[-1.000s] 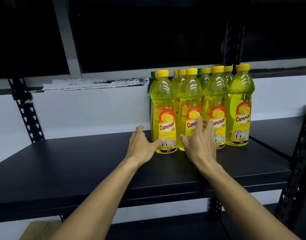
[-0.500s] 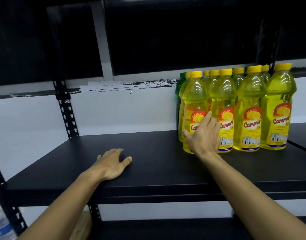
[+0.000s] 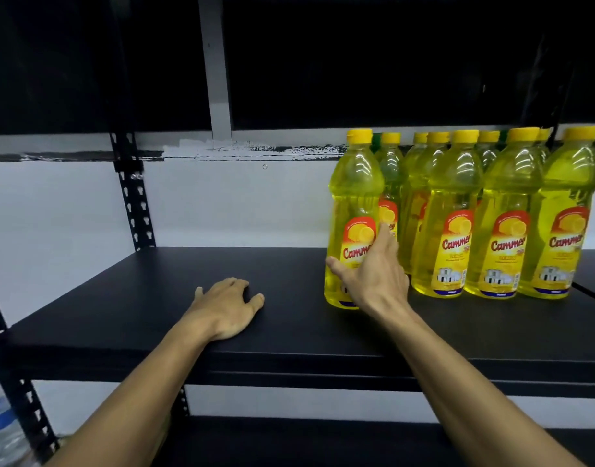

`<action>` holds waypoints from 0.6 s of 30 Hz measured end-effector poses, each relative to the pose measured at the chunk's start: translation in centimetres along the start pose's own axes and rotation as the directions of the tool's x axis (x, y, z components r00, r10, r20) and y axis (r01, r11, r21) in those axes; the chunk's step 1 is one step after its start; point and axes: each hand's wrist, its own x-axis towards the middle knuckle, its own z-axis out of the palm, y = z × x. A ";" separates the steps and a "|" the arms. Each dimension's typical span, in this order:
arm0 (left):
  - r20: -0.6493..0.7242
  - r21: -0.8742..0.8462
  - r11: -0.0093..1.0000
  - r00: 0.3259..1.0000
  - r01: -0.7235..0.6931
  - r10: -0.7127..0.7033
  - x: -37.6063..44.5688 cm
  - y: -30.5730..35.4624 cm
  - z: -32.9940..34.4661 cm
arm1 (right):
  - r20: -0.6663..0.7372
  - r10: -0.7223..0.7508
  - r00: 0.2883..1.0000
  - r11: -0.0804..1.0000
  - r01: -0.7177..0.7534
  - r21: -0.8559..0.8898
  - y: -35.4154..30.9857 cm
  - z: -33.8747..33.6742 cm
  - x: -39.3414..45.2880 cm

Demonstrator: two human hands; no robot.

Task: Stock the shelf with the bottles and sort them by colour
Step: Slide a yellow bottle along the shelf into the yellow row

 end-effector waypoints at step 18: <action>-0.107 -0.086 0.996 0.994 -0.023 0.014 -1.1 -0.2 -0.6 | 0.134 -0.098 0.986 0.986 0.078 0.148 -6.2 4.6 -3.1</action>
